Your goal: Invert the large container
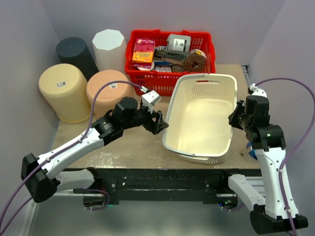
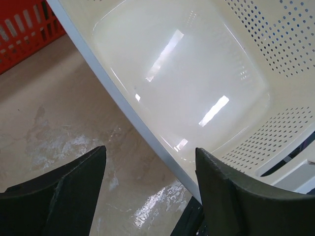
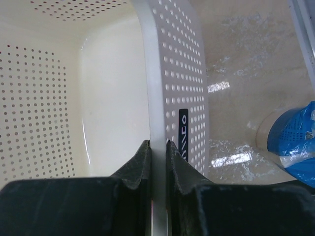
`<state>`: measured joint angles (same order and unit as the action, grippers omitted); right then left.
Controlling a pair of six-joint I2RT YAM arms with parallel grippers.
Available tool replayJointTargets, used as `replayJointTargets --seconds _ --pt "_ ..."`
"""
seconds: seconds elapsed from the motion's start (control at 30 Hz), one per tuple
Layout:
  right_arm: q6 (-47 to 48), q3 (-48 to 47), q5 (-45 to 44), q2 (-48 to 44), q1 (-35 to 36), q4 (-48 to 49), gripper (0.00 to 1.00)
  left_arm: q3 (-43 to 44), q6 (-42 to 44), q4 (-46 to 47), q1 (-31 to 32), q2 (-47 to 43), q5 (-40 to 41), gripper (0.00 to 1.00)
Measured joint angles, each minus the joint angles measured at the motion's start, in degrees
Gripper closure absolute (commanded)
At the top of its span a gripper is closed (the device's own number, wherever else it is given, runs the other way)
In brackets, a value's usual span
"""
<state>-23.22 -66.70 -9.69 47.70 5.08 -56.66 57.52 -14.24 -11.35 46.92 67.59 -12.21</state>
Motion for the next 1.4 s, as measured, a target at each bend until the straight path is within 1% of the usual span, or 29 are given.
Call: replayJointTargets --seconds 0.17,0.33,0.57,0.67,0.77,0.9,1.1,1.4 --pt "3.21 -6.47 -1.16 3.34 0.0 -2.16 1.0 0.11 -0.17 -0.37 0.0 -2.08 1.01 0.22" --pt "6.64 -10.21 -3.69 6.4 0.0 -5.09 1.0 0.13 -0.31 -0.22 0.0 -1.79 1.42 0.22" --pt "10.43 -12.85 -7.08 10.95 0.33 -10.05 1.0 -0.17 -2.86 4.04 0.0 2.05 0.2 0.23" --pt "11.32 -14.99 -9.25 12.7 1.66 -11.96 1.0 -1.42 -4.31 6.05 0.0 3.61 -0.61 0.23" --pt "11.58 -17.68 -12.02 14.36 3.91 -13.31 1.0 -2.73 -5.31 8.09 0.0 4.61 -1.2 0.23" --pt "10.86 -19.56 -16.2 16.46 9.6 -13.35 1.0 -3.96 -6.75 11.58 0.0 6.49 -2.29 0.26" --pt "8.15 -19.58 -20.2 19.93 16.24 -13.84 1.0 -6.19 -8.61 15.72 0.07 9.94 -3.89 0.3" --pt "3.28 -19.63 -28.0 22.62 25.03 -15.91 1.0 -8.9 -10.75 19.82 1.31 14.62 -4.17 0.32"
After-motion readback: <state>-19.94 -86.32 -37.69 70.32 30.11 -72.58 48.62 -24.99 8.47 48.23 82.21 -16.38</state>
